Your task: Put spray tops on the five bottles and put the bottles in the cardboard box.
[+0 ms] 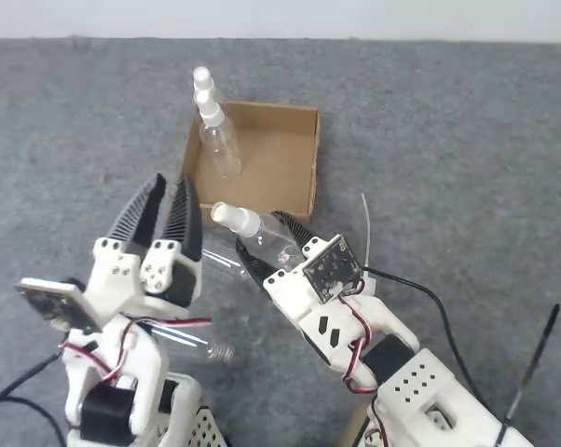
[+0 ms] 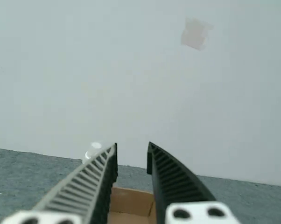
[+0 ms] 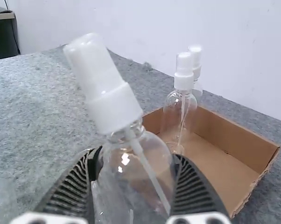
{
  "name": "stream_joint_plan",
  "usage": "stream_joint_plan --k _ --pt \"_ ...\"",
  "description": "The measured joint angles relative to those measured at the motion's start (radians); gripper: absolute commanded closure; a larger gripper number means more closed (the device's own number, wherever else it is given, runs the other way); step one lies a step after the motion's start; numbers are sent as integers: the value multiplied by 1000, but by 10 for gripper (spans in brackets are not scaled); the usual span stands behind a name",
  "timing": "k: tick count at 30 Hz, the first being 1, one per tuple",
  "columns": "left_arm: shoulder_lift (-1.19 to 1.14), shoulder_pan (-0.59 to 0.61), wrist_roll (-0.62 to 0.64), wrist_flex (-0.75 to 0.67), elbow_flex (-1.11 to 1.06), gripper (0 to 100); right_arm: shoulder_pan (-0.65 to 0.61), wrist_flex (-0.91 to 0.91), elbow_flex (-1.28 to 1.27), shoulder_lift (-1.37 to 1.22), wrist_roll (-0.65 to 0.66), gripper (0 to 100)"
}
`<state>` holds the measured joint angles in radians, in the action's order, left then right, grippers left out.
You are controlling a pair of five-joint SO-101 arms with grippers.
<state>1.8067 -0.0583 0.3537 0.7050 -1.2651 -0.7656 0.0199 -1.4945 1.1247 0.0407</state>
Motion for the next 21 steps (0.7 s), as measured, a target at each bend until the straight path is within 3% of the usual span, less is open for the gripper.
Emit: stream_joint_plan --k 15,21 --pt "0 26 -5 0 -103 907 0 0 0 0 0 991" --pt "0 -95 -87 0 -140 909 6 0 -2 0 0 991"
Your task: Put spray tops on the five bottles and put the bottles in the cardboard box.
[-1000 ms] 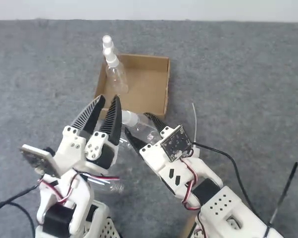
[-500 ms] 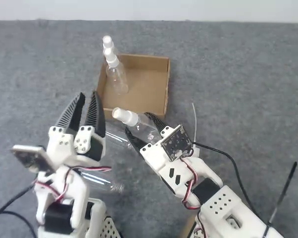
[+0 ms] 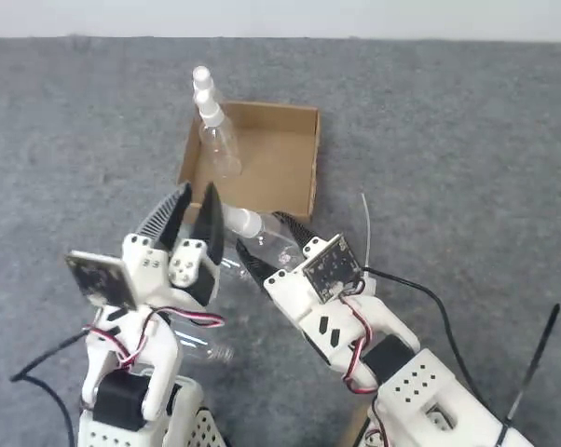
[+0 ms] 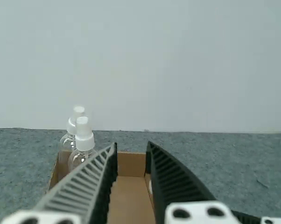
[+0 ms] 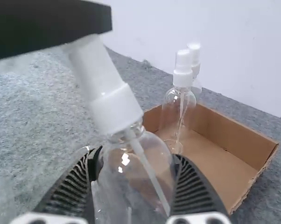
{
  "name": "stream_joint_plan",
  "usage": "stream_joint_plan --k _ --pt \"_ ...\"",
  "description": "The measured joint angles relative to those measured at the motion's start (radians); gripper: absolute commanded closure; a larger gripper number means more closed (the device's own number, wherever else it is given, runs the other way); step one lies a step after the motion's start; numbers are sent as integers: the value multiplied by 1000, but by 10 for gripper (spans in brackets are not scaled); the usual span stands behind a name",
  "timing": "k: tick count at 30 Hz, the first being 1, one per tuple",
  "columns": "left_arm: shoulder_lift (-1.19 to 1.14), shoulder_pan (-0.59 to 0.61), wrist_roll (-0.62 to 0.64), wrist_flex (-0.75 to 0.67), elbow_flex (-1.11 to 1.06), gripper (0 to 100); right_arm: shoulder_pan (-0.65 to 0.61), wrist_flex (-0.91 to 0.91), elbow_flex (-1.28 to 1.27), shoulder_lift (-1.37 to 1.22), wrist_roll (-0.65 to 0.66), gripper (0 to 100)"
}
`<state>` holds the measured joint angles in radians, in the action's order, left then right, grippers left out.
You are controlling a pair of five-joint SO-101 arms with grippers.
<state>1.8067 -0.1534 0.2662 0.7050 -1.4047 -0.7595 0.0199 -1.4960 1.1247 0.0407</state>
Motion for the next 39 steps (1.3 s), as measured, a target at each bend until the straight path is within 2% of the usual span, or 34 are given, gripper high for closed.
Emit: stream_joint_plan --k 13,27,33,39 --pt "0 -103 -121 0 -5 909 -2 -18 -12 0 0 992" --pt "0 -112 -126 6 -2 909 -5 -18 -12 0 0 992" --pt "0 14 -80 80 72 909 -5 -18 -12 0 0 992" --pt "0 118 -20 81 78 907 -5 -18 -12 0 0 992"
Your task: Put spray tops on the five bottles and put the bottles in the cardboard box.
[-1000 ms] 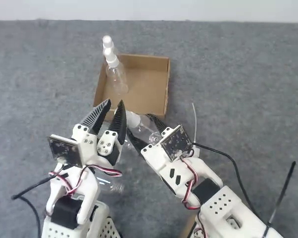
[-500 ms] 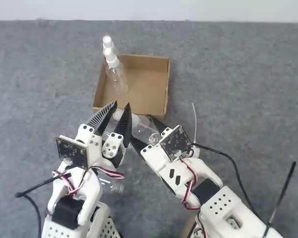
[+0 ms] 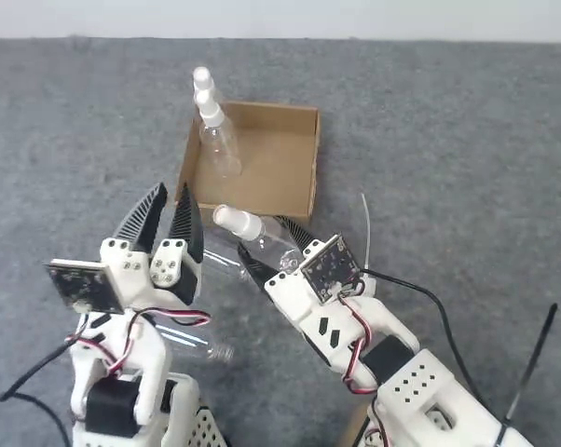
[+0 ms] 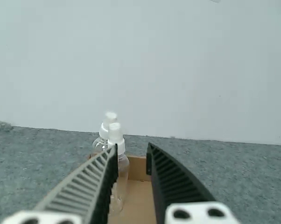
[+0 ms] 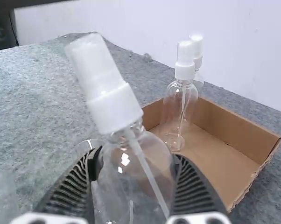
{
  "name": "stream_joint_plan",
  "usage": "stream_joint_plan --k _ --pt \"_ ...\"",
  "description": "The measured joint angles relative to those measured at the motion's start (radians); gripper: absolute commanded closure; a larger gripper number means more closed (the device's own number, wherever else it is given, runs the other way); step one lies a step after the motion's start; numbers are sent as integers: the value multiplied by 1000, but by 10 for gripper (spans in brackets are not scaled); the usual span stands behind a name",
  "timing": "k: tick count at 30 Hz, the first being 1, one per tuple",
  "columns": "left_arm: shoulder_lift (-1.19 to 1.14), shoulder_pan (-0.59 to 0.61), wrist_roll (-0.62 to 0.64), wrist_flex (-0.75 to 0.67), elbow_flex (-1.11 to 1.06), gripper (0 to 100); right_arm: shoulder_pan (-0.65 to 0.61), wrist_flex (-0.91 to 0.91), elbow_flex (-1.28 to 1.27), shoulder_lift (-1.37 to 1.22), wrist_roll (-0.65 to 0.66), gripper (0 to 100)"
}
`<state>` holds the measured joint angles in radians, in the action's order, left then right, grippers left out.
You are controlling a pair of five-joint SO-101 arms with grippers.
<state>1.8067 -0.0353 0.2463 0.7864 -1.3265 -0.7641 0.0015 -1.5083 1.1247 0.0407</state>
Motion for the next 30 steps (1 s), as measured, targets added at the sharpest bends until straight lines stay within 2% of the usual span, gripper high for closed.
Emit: stream_joint_plan --k 4,9,14,21,30 --pt "0 8 5 -3 -5 907 0 -3 0 49 0 992" --pt "0 2 8 -91 -86 908 0 -89 -9 216 0 992" --pt "0 -89 -40 -103 -97 909 0 -189 -26 338 0 992" --pt "0 -180 -117 -103 -97 909 5 -192 -41 353 0 992" --pt "0 -213 -157 -103 -97 909 5 -192 -41 353 0 992"
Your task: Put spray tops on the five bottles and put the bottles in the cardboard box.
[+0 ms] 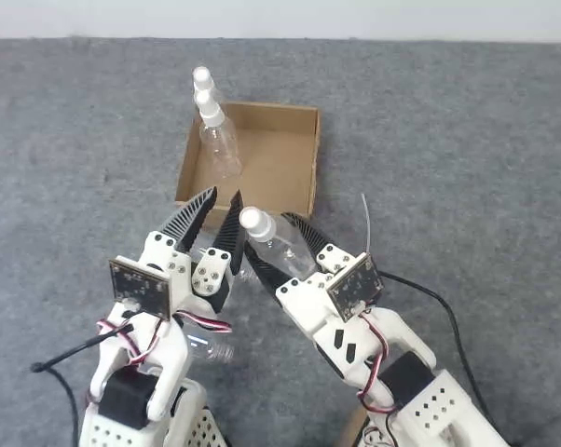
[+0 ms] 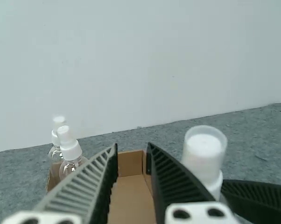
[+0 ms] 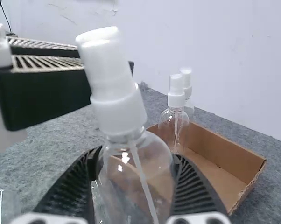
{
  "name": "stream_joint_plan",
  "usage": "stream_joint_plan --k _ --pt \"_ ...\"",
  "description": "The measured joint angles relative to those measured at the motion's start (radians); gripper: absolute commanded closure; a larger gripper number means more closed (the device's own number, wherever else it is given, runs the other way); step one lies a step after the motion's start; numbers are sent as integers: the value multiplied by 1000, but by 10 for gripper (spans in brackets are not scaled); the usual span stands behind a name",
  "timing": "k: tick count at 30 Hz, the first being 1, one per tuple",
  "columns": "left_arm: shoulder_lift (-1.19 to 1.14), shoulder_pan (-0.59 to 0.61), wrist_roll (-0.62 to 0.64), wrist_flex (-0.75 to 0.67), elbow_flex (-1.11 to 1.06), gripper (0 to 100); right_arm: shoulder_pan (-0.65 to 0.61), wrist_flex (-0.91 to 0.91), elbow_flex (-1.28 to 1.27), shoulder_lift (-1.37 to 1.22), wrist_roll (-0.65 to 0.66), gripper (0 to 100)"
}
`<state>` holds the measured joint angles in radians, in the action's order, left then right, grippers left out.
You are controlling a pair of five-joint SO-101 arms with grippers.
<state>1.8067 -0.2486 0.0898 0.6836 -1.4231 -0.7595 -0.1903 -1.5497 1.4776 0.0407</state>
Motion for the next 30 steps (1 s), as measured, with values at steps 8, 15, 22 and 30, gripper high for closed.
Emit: stream_joint_plan --k 8,15,22,30 --pt "0 0 -5 3 0 909 0 0 0 0 0 992" --pt "0 -26 -32 3 0 910 2 0 0 0 0 992" --pt "0 -92 -110 32 -12 910 3 -74 -2 11 32 992" --pt "0 -130 -166 64 -11 910 3 -81 -2 11 52 992"
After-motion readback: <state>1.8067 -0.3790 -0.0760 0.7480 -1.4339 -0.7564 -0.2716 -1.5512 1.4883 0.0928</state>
